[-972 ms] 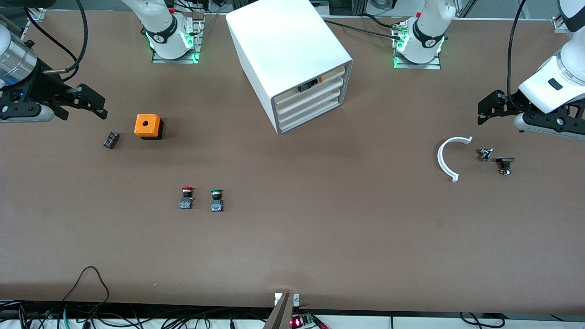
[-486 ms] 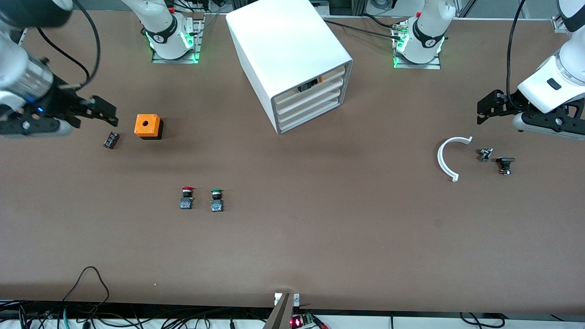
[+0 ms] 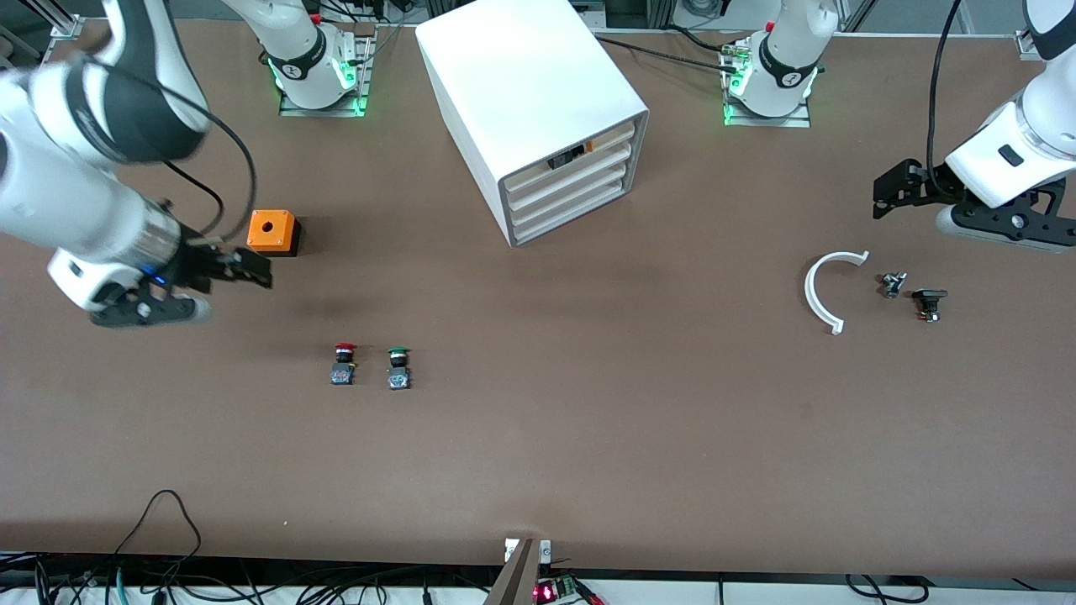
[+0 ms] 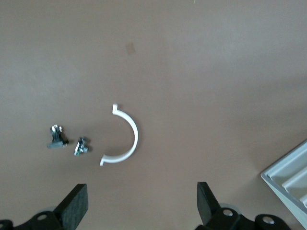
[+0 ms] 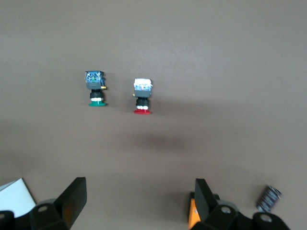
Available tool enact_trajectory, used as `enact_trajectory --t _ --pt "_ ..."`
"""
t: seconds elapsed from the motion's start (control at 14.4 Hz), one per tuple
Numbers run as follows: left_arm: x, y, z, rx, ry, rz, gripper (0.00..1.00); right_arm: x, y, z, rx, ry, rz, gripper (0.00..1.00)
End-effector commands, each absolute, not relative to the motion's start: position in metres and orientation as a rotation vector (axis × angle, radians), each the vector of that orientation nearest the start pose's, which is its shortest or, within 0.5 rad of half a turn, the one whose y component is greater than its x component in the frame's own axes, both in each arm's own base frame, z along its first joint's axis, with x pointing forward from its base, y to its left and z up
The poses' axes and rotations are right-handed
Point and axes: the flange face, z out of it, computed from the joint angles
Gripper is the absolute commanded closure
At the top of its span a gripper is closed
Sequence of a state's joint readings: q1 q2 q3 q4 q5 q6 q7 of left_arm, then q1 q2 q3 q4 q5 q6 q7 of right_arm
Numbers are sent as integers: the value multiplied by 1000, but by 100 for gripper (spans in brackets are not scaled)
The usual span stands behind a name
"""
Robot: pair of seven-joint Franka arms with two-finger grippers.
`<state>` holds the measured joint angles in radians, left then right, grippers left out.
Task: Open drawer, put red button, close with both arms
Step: 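Reach the right gripper down to the red-capped push button, then grasp the red button with the right gripper while the left gripper reaches out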
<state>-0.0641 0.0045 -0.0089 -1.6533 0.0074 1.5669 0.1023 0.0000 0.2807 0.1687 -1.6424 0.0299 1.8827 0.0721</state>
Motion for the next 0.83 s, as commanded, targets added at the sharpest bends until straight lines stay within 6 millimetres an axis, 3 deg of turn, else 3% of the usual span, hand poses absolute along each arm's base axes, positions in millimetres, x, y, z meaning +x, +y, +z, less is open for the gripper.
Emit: enact_trajectory --t 0.0,0.49,0.76 --pt "543 -52 588 -3121 274 197 0 651 108 407 -3051 -123 76 0" --pt "539 -68 579 -3184 327 294 0 678 127 277 -3039 -152 38 0" --pt "541 -78 565 -3226 347 367 0 683 127 226 -3035 -145 18 0"
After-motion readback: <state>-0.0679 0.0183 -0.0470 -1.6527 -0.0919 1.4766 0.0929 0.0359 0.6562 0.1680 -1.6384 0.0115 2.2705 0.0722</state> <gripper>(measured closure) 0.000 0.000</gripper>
